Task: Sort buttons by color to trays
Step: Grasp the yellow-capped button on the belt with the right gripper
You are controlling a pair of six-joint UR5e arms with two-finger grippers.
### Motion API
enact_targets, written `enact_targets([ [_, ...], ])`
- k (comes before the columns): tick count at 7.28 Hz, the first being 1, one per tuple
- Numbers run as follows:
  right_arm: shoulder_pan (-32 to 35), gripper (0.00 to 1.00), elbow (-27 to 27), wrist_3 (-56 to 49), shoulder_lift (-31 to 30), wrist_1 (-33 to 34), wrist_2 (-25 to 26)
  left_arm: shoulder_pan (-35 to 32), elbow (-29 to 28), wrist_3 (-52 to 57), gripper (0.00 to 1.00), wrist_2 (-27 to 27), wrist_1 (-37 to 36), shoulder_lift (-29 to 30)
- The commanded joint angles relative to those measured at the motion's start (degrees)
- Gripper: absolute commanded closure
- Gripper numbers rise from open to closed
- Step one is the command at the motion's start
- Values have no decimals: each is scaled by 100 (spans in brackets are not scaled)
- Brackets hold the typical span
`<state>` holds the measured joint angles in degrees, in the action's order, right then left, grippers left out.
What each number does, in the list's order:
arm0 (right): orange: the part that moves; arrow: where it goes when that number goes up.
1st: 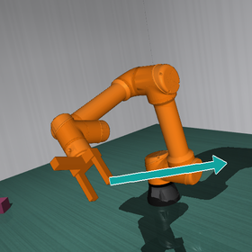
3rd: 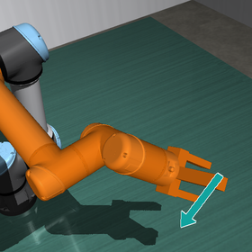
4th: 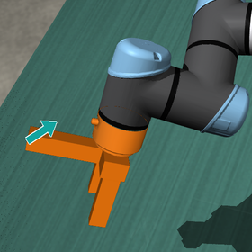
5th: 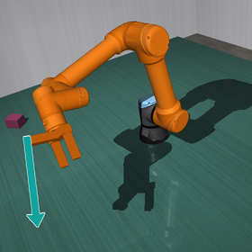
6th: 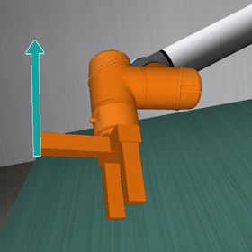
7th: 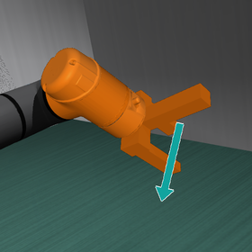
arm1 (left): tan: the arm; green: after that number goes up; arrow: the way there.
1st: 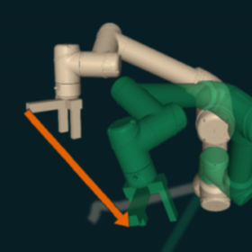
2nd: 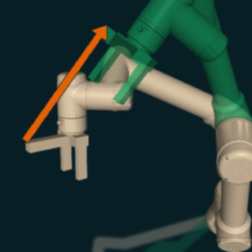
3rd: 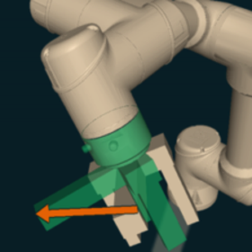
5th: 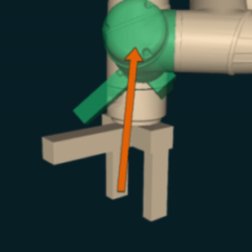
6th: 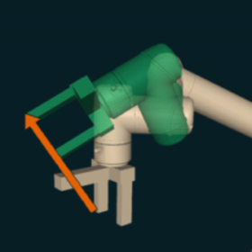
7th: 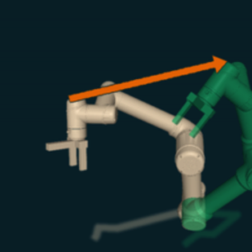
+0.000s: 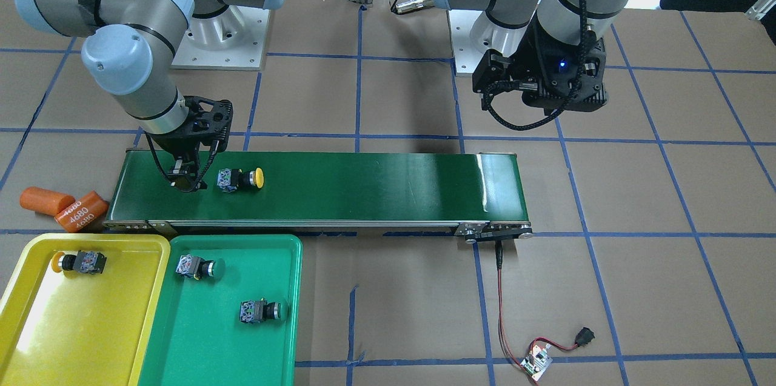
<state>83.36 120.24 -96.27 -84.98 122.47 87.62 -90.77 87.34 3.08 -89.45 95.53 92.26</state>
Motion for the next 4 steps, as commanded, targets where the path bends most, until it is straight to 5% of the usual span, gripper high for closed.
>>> enact_targets([
  [1, 31, 0, 9, 29, 69, 180, -9, -2, -23, -9, 0, -28, 0, -68],
  [3, 23, 0, 0, 29, 131, 189, -9, 7, 64, -9, 0, -98, 0, -103],
  [4, 22, 8, 0, 29, 131, 198, -9, 16, 47, -18, 0, -90, -8, -103],
])
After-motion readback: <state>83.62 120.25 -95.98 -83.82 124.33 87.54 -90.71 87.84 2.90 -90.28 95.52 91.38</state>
